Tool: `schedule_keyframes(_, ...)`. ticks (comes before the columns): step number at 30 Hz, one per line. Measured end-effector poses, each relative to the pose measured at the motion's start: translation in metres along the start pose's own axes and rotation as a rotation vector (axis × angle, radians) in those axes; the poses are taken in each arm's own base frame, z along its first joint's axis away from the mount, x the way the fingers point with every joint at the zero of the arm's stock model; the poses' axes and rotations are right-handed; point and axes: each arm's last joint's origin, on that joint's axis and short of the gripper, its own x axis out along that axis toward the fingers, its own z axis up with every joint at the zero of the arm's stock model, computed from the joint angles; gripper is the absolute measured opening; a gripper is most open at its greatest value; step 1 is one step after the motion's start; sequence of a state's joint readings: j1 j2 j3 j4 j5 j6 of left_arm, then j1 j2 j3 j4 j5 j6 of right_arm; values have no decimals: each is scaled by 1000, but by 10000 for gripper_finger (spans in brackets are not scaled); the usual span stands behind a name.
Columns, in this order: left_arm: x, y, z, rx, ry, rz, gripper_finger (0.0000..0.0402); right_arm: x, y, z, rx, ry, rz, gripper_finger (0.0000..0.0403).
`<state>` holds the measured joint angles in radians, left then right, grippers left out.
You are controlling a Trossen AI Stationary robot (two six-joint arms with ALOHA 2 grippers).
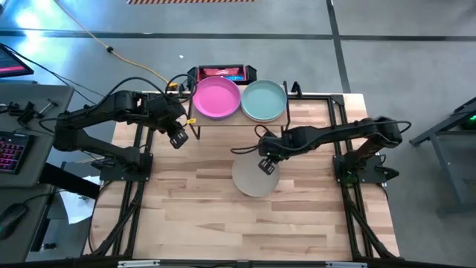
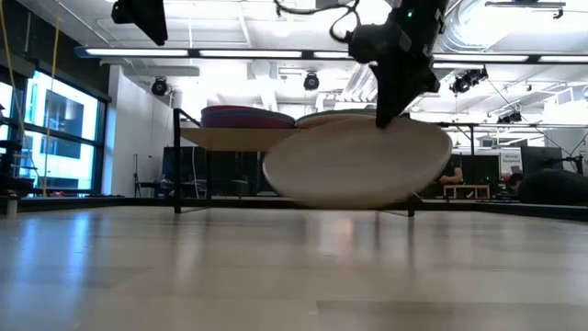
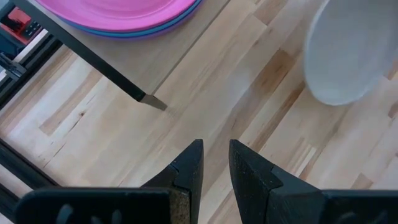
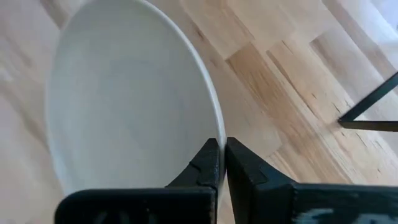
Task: Place and stack plates onto a shelf
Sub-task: Stack the light grey plate on top of the pink stacked plates on the shelf
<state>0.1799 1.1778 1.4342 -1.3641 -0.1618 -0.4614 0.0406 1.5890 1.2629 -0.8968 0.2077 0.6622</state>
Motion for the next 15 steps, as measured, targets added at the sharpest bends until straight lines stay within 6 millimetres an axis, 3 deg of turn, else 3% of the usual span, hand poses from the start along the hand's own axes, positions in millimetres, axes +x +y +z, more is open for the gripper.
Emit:
schedule_keyframes(9,0,1,0,-3,-4,7,67,-37,-13,7,67,-133,104,0)
schedule_keyframes(15,0,1,1,-3,-5,8,67,-57,-31,23,156,-255,194,0)
